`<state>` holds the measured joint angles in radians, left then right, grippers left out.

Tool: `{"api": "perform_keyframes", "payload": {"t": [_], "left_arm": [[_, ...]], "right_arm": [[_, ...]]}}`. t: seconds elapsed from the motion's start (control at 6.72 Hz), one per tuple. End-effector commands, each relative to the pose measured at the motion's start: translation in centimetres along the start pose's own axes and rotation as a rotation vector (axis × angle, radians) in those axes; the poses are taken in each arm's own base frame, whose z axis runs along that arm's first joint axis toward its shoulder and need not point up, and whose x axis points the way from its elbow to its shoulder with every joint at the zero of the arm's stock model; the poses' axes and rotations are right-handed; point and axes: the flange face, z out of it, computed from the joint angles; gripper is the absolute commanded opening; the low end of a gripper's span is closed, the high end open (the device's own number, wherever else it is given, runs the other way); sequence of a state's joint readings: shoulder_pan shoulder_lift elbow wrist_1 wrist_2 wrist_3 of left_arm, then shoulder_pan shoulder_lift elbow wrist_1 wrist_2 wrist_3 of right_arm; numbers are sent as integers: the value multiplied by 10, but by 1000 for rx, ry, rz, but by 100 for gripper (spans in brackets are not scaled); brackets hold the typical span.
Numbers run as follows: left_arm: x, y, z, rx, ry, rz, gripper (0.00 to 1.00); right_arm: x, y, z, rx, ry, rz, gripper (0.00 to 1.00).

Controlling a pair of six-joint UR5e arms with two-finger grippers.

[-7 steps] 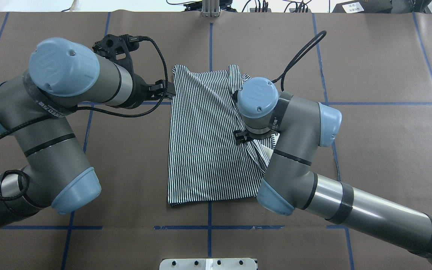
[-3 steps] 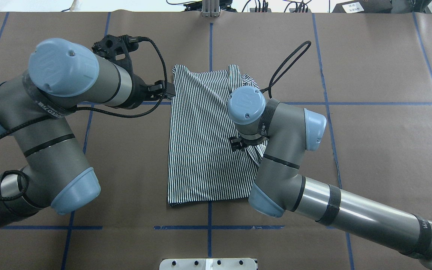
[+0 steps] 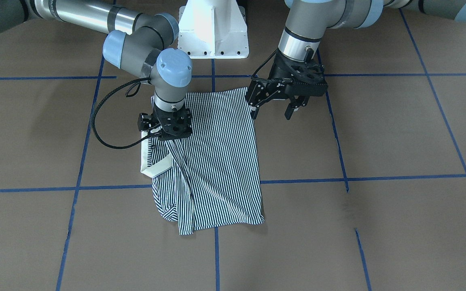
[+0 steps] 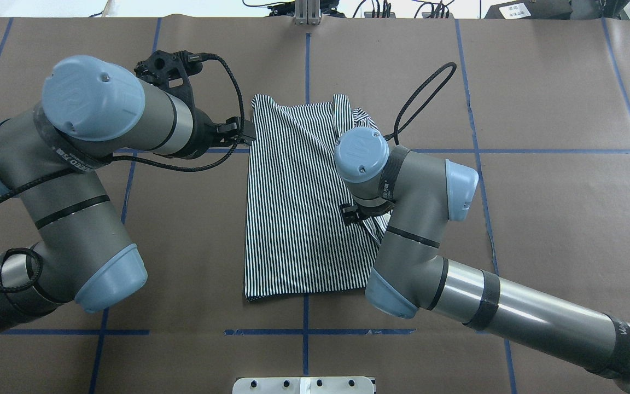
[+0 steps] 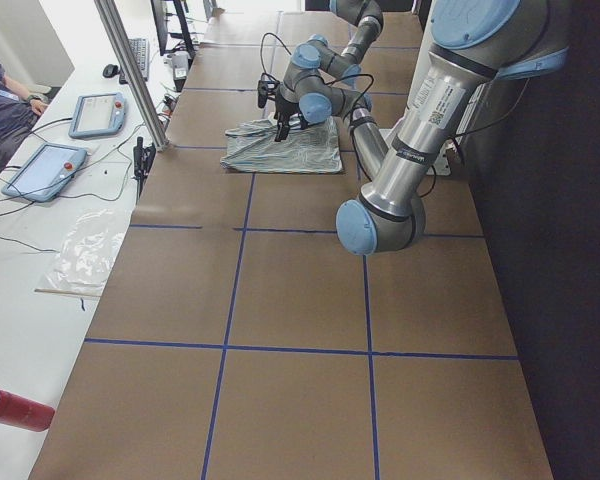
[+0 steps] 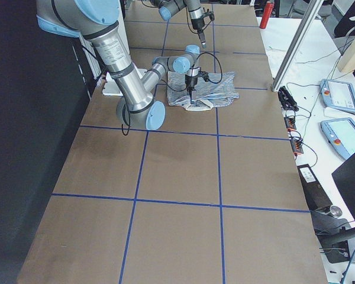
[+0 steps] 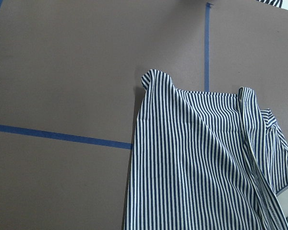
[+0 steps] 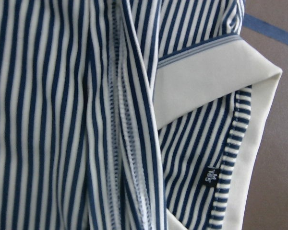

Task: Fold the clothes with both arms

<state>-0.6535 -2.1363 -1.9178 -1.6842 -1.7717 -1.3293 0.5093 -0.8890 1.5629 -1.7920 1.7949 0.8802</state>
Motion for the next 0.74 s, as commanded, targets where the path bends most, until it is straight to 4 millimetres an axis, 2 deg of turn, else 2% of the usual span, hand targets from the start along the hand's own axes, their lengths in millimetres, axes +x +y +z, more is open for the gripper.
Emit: {"api": "perform_keyframes", "payload": {"t": [0.0,0.15,0.3,0.45,0.6], "left_arm": [[1,-1,2,0,0,-4,100],[3,1,3,-2,2,-5,100],[1,1,8,-4,-7,-6,100],[2,1,7,-3,-4,-5,100],[2,1,6,-3,-4,-5,100]], "right_arm": [[60,-3,18,-10,44,46,100],[119,-13,15,4,63,64,100],[188,-3,11,13,83,-4,100],[200,-3,5,12,69,-19,100],[189,-15,-12,35,35,-15,100]]}}
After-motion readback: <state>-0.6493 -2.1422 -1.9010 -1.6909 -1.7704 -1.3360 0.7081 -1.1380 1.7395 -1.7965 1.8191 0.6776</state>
